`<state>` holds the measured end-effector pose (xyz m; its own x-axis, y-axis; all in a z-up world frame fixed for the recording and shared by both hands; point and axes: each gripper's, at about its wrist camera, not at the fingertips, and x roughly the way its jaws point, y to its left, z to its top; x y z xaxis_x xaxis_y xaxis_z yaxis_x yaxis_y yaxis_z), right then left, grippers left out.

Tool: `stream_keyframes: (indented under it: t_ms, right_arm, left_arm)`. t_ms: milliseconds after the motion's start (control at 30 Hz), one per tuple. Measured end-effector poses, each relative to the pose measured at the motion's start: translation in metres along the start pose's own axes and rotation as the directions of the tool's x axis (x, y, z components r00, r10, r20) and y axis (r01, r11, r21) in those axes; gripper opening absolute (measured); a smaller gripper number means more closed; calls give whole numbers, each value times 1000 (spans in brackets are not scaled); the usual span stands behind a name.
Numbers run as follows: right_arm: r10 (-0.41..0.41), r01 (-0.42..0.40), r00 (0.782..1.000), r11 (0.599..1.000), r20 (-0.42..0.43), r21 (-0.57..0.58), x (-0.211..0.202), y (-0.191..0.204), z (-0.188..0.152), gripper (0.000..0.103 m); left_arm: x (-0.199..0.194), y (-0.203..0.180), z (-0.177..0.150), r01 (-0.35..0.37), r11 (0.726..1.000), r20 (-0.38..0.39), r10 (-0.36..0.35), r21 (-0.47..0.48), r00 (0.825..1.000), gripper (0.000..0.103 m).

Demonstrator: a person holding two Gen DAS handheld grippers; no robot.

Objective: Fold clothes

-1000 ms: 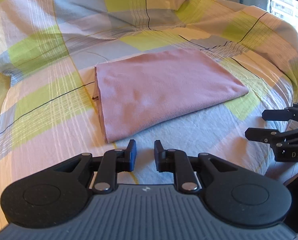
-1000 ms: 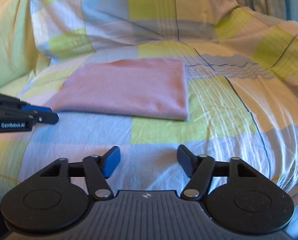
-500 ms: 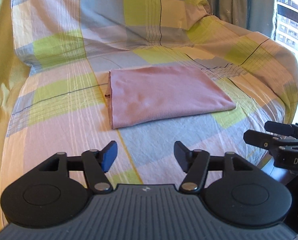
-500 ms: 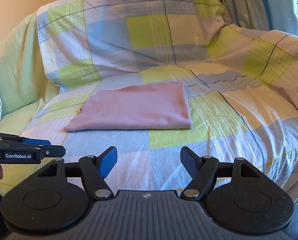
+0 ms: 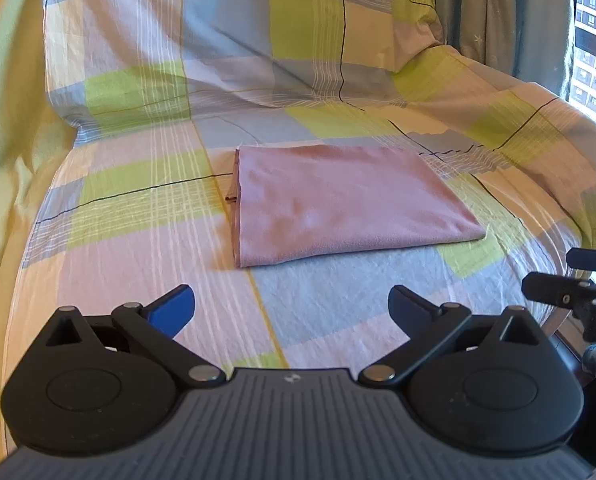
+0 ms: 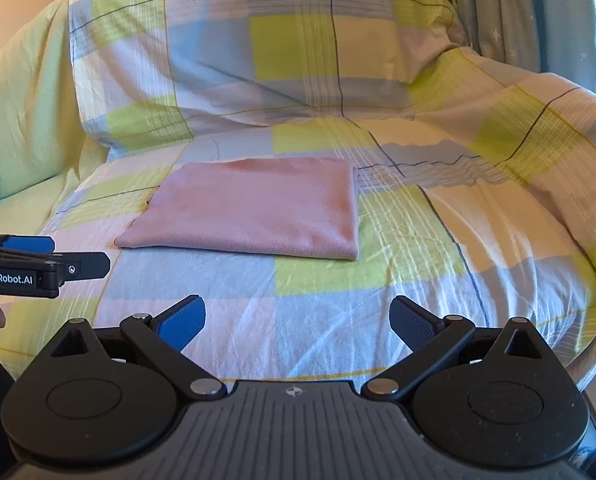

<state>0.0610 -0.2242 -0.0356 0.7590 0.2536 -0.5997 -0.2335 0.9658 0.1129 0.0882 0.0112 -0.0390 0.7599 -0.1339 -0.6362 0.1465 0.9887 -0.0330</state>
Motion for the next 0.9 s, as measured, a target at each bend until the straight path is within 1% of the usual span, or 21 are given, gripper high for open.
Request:
stream_keyframes:
  t_ms: [167, 367, 467, 567, 667, 833, 900]
  right_arm:
    - [-19, 19, 1000, 999, 6, 50, 6, -5, 1, 101]
    - [-40, 40, 999, 999, 0, 9, 19, 5, -3, 101]
    - [-38, 39, 999, 999, -6, 18, 24, 6, -4, 101]
    - [-37, 37, 999, 999, -17, 31, 30, 5, -6, 101]
    - [-35, 36, 999, 999, -30, 36, 36, 5, -8, 101]
    - [-24, 26, 999, 999, -43, 41, 36, 7, -8, 101]
    - [-21, 23, 999, 999, -40, 49, 30, 10, -3, 101]
  left_arm:
    - [6, 0, -2, -12, 1000, -15, 12, -4, 1000, 102]
    - [14, 2, -6, -15, 999, -22, 14, -39, 1000, 102]
    - [17, 0, -8, -26, 999, -19, 25, -38, 1000, 102]
    - [19, -3, -10, -7, 999, -6, 7, -39, 1000, 102]
    - [21, -6, -11, -7, 999, -8, 7, -37, 1000, 102]
    - [9, -10, -8, -25, 1000, -4, 25, -3, 1000, 102]
    - [-1, -8, -8, -36, 999, -9, 36, -10, 999, 102]
